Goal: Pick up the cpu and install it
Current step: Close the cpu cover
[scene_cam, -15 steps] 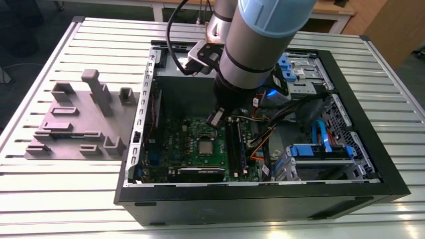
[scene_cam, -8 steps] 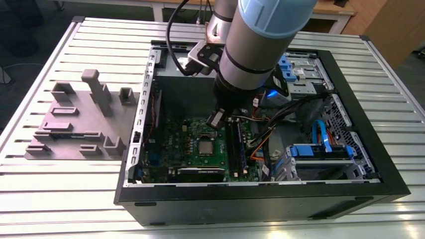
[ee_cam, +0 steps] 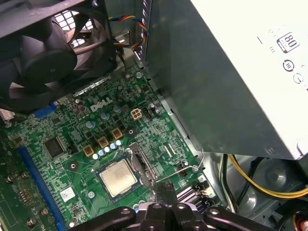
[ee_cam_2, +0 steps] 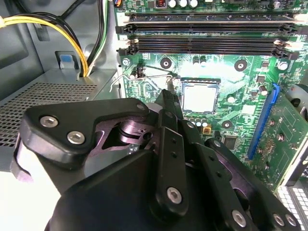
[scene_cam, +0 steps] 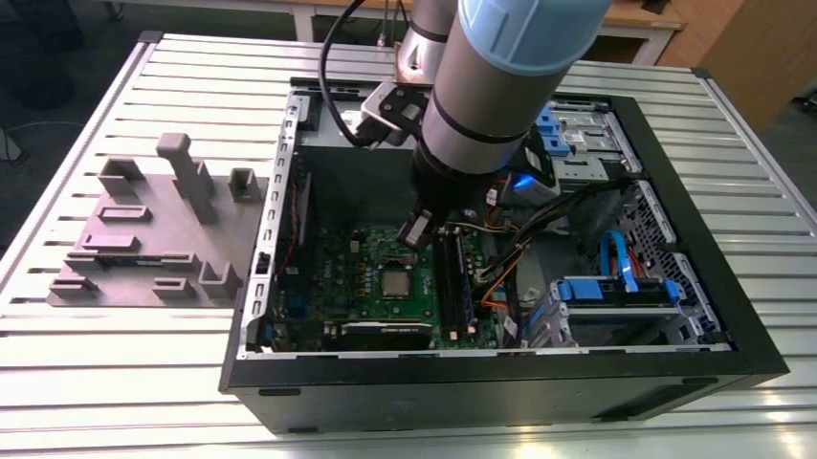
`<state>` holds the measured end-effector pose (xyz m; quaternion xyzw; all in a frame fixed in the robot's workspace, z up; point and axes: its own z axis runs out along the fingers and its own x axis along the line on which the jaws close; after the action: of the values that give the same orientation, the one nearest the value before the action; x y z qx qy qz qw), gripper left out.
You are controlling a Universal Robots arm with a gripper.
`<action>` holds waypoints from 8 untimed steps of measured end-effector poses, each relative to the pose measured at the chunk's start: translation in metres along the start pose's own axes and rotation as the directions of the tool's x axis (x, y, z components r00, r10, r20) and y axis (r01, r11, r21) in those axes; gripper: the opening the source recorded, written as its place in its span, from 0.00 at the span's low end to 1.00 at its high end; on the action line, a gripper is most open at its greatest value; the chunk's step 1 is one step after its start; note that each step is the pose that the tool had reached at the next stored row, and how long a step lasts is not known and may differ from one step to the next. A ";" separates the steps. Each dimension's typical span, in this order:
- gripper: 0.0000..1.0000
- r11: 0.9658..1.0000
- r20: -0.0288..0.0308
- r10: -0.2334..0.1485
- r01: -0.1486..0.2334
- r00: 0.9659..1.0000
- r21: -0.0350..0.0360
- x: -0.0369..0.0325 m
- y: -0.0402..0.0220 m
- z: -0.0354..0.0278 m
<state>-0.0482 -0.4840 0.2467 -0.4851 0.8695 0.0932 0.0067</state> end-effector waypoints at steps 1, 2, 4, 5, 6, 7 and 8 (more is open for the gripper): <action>0.10 1.000 0.000 0.000 0.000 1.000 0.000 0.0003 -0.0002 0.0000; 0.10 1.000 0.000 0.000 0.000 1.000 0.000 0.0005 -0.0003 -0.0001; 0.10 1.000 0.000 0.000 0.000 1.000 0.000 0.0011 -0.0006 -0.0001; 0.10 1.000 0.000 0.000 0.000 1.000 0.000 0.0012 -0.0007 -0.0001; 0.10 1.000 0.000 0.000 0.000 1.000 0.000 0.0014 -0.0009 -0.0001; 0.10 1.000 0.000 0.000 0.000 1.000 0.000 0.0015 -0.0009 -0.0001; 0.10 1.000 0.000 0.000 0.000 1.000 0.000 0.0016 -0.0009 -0.0002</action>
<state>-0.0482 -0.4859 0.2465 -0.4851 0.8695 0.0931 0.0067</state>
